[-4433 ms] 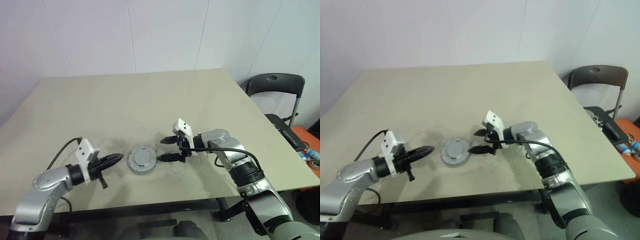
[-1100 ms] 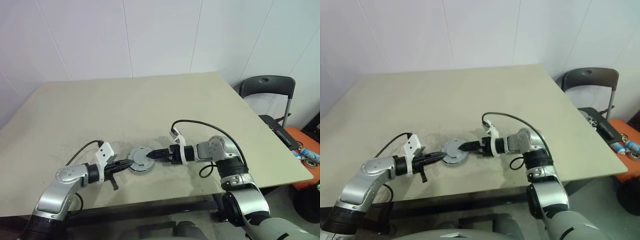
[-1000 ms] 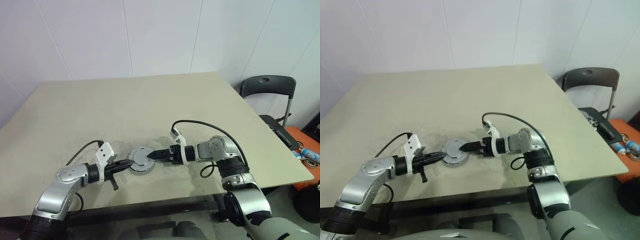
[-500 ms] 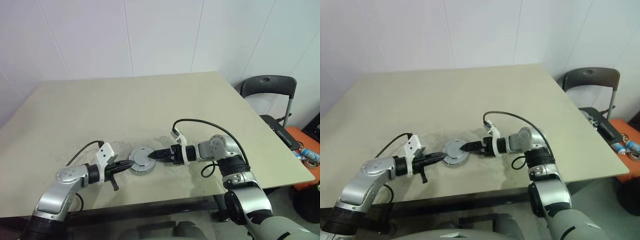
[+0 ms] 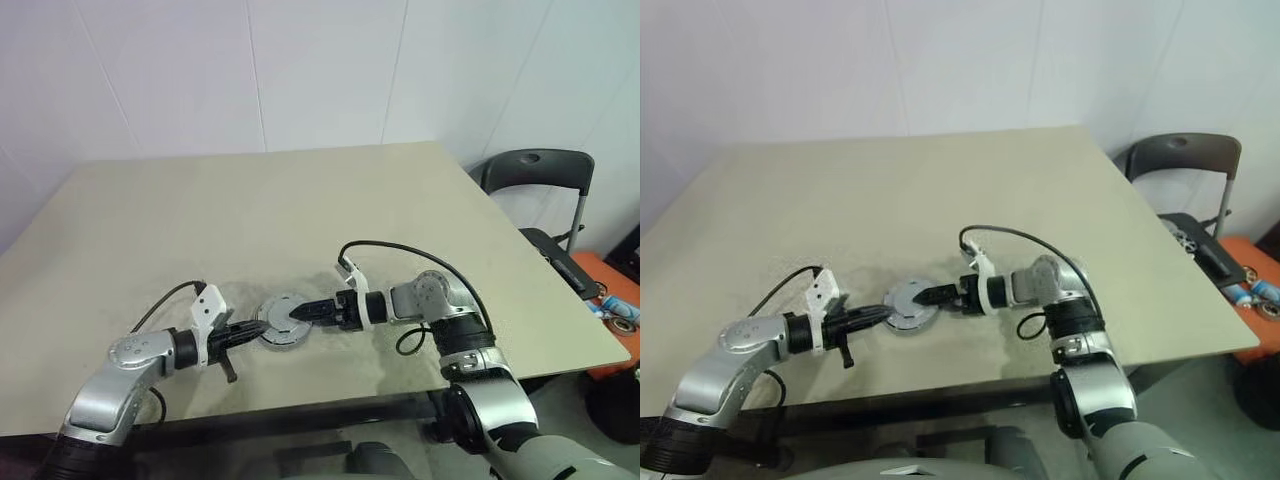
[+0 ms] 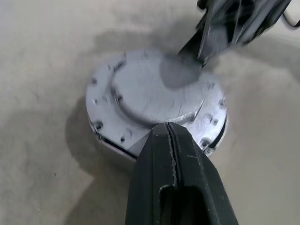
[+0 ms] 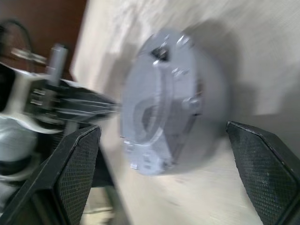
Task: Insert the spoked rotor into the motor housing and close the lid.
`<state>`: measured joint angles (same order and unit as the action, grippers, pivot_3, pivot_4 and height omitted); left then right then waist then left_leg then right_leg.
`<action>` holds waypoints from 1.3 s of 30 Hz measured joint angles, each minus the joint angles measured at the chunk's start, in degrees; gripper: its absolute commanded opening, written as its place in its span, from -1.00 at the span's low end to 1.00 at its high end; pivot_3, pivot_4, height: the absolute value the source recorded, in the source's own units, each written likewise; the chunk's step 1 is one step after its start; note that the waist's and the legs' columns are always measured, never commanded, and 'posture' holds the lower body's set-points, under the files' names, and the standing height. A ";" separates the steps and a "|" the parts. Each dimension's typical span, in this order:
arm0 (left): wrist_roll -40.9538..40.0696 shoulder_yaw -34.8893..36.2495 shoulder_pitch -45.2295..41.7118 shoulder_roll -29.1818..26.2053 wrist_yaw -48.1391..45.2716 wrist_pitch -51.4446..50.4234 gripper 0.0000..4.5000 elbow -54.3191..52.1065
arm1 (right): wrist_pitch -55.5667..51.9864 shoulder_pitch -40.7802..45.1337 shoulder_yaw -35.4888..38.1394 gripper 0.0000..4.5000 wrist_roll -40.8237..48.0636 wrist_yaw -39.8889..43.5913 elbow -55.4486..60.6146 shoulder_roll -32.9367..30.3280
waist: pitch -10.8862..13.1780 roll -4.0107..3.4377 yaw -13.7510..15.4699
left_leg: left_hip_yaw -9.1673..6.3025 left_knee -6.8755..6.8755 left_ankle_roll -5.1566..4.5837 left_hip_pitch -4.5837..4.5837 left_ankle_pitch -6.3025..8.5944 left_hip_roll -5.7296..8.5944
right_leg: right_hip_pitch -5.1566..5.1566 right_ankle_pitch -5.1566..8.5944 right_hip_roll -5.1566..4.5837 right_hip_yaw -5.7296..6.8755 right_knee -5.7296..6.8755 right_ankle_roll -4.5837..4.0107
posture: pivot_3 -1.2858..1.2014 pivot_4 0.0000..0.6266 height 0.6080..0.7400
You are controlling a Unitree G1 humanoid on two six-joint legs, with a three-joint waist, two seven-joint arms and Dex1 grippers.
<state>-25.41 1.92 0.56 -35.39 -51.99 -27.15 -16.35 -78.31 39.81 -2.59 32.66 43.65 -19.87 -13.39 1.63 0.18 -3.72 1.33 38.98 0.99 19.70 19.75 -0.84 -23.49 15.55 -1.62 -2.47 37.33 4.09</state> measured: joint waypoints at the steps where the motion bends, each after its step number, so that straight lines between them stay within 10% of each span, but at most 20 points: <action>1: -1.47 1.35 0.08 -0.29 0.07 -0.92 -1.00 -1.31 | 1.46 0.03 -1.23 0.99 -0.29 1.04 2.25 -2.28 | 0.05 -0.01 -0.07 | 0.00 0.00 -0.02 0.10 0.01 0.00 | -0.09 -0.01 0.00 0.00 -0.03 0.02 | 0.03 -1.00 1.00; 14: -11.20 18.73 12.75 -8.49 -2.83 -6.47 -1.00 -7.09 | 48.02 -0.05 -20.22 0.99 -17.08 12.88 15.14 -7.03 | 0.10 0.02 -0.19 | 0.09 0.00 -0.05 0.72 0.03 0.00 | -0.82 -0.03 0.00 -0.06 -0.02 0.02 | 0.03 -1.00 1.00; 39: -11.39 19.76 27.04 -3.10 -1.36 -1.73 -1.00 -11.40 | 57.38 -2.56 -26.29 0.99 -28.15 16.50 7.20 -3.63 | 0.10 0.07 0.10 | 0.07 0.00 -0.01 0.68 0.02 -0.01 | -0.82 -0.04 -0.08 -0.04 0.04 -0.06 | 0.03 -1.00 1.00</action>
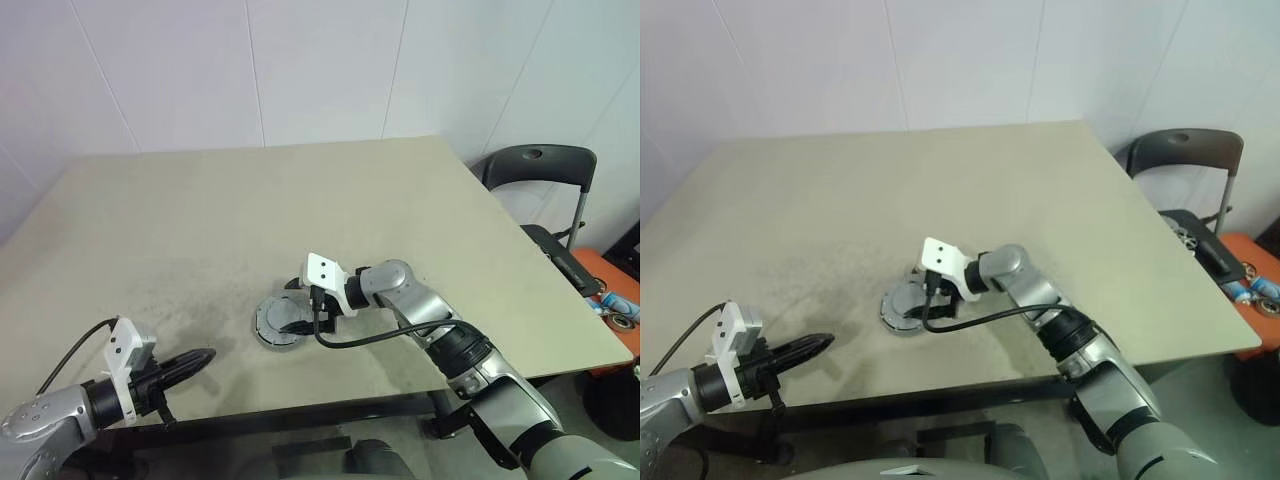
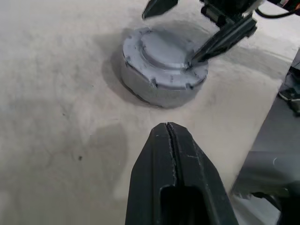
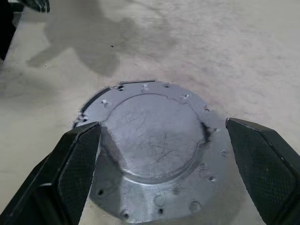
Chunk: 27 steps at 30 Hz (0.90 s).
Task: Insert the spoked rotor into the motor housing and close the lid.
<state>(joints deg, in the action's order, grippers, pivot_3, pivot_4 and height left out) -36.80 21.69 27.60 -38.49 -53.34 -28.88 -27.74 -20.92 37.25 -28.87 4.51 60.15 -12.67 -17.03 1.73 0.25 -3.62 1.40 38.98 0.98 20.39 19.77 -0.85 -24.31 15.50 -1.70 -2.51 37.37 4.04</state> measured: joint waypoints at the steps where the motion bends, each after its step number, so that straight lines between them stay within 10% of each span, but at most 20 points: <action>1: 0.00 0.13 0.48 0.12 -0.05 0.43 -1.00 -0.02 | -0.02 -0.55 -0.15 0.99 -0.16 0.16 -0.08 0.01 | -0.01 0.01 0.02 | 0.00 0.01 0.00 0.00 0.00 0.00 | 0.00 0.00 0.00 0.00 0.00 0.00 | 0.03 -1.00 1.00; 8: 0.03 0.73 1.28 0.15 -0.12 1.82 -1.00 -0.02 | -2.56 -0.48 0.50 0.99 0.15 0.49 -0.33 1.04 | -0.02 0.00 -0.03 | 0.00 0.02 0.00 -0.04 0.00 0.01 | 0.03 0.00 0.01 0.00 0.03 0.00 | 0.03 -1.00 1.00; 13: 0.05 0.71 0.76 0.15 -0.11 2.38 -1.00 -0.01 | -2.59 0.28 0.90 0.58 -0.40 0.11 -2.45 2.34 | -0.05 0.01 -0.33 | 0.01 0.04 0.00 -0.09 0.00 0.01 | 0.06 0.00 0.03 0.00 0.08 0.00 | 0.03 -1.00 1.00; 27: 0.13 0.62 0.52 0.14 -0.32 3.48 -1.00 0.55 | -3.83 -0.03 2.68 0.58 1.44 0.97 -3.31 3.48 | -0.05 0.01 -0.31 | 0.01 0.10 0.02 -0.08 -0.02 0.01 | 0.05 0.00 0.05 0.00 0.17 0.01 | 0.03 -1.00 1.00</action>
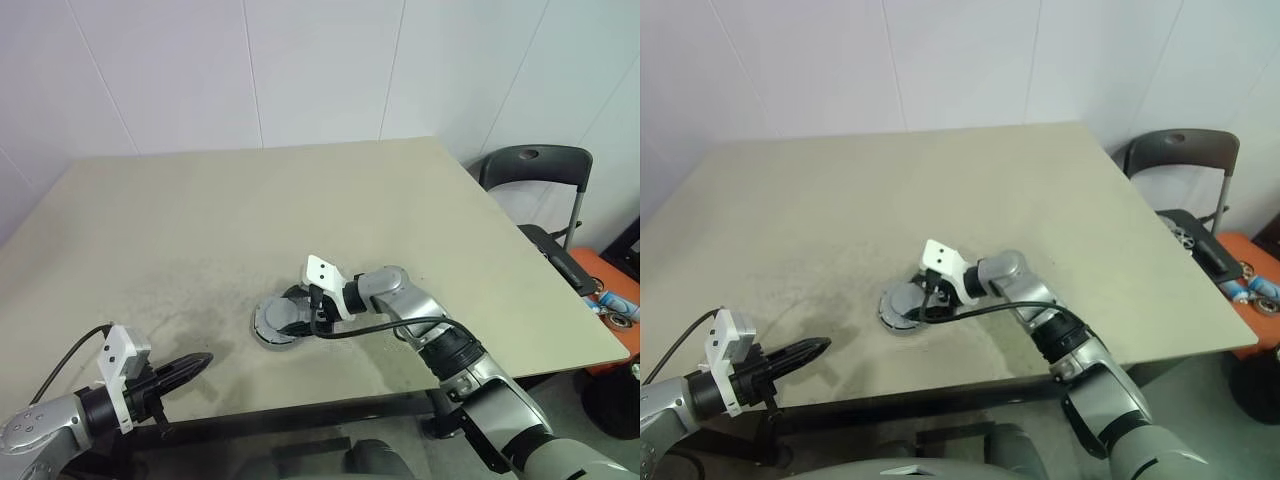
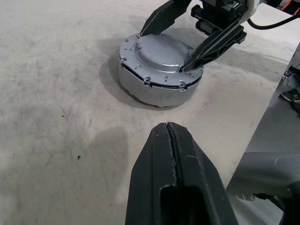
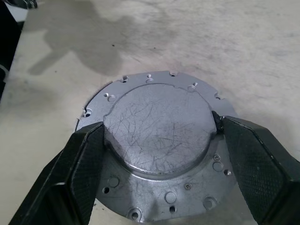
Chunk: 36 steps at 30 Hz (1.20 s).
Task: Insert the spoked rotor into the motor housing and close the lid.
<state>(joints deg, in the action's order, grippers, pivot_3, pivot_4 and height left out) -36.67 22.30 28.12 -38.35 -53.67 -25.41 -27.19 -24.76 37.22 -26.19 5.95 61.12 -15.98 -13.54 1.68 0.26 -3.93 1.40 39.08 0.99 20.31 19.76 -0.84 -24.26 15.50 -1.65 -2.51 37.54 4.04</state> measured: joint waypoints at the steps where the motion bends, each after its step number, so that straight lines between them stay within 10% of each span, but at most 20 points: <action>1: 0.02 -0.01 -0.22 0.00 -0.02 0.00 -1.00 0.03 | -0.03 0.00 0.03 0.58 0.03 0.01 -0.01 0.04 | 0.00 0.00 0.00 | 0.00 0.00 0.00 0.00 0.00 0.00 | 0.00 0.00 0.00 0.00 0.00 0.00 | 0.03 -1.00 1.00; 36: 1.23 -1.33 -3.23 0.00 -0.48 0.09 -1.00 0.62 | 4.19 -0.72 0.32 0.58 -1.34 0.76 -1.54 -0.01 | -0.02 0.02 0.04 | 0.00 0.04 0.00 -0.02 0.00 0.01 | 0.03 0.00 0.01 0.00 0.03 0.01 | 0.03 -1.00 1.00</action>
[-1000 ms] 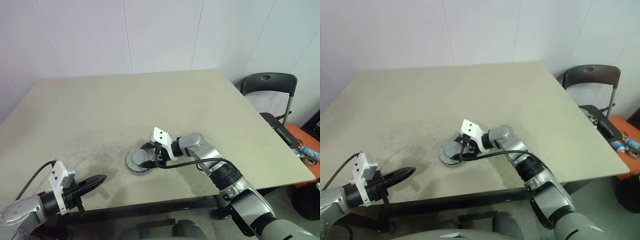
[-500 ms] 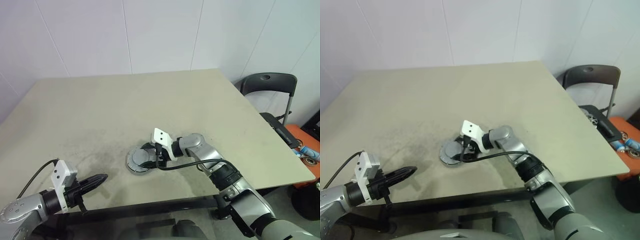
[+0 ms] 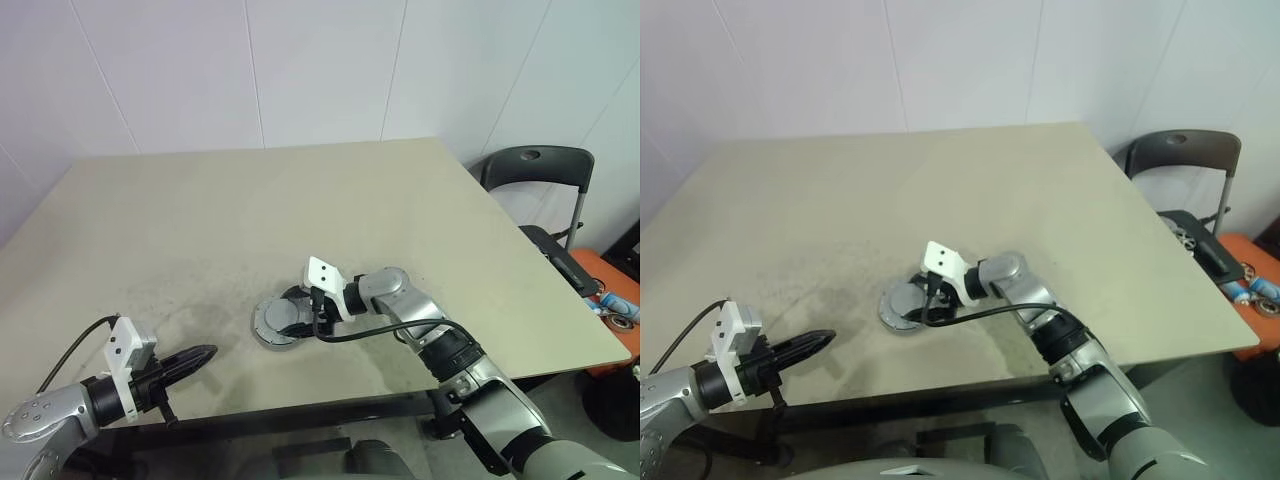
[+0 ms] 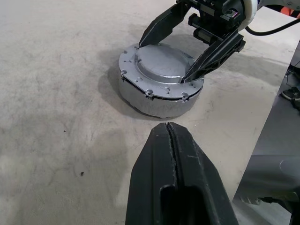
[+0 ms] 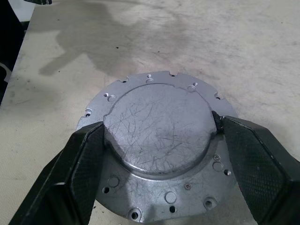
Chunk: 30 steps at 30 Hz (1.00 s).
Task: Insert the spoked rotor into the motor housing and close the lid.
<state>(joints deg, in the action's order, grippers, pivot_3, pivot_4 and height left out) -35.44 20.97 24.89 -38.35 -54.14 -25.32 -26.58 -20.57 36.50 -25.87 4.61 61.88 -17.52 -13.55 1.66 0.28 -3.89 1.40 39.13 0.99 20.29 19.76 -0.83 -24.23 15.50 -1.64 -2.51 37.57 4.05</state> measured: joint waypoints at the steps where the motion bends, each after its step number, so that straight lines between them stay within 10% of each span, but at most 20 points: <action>1: 0.00 -0.01 -0.03 0.00 0.01 0.00 -1.00 0.00 | 0.10 -0.04 -0.01 0.58 -0.02 0.01 0.00 -0.02 | 0.00 0.00 0.00 | 0.00 0.00 0.00 0.00 0.00 0.00 | 0.00 0.00 0.00 0.00 0.00 0.00 | 0.03 -1.00 1.00; 30: 0.06 -1.25 -0.81 0.01 0.52 0.00 -1.00 0.63 | -1.87 -0.49 0.46 0.58 0.27 1.02 0.29 0.48 | -0.14 0.14 -0.01 | 0.00 0.00 0.00 -0.17 0.00 0.00 | 0.17 0.00 0.00 0.00 0.00 0.00 | 0.03 -1.00 1.00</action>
<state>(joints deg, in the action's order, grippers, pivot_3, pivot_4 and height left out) -35.38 19.72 24.08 -38.34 -53.62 -25.32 -25.95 -22.44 36.02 -25.41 4.88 62.90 -17.23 -13.07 1.52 0.42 -3.90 1.40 39.13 0.99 20.12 19.76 -0.83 -24.06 15.50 -1.65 -2.51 37.58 4.05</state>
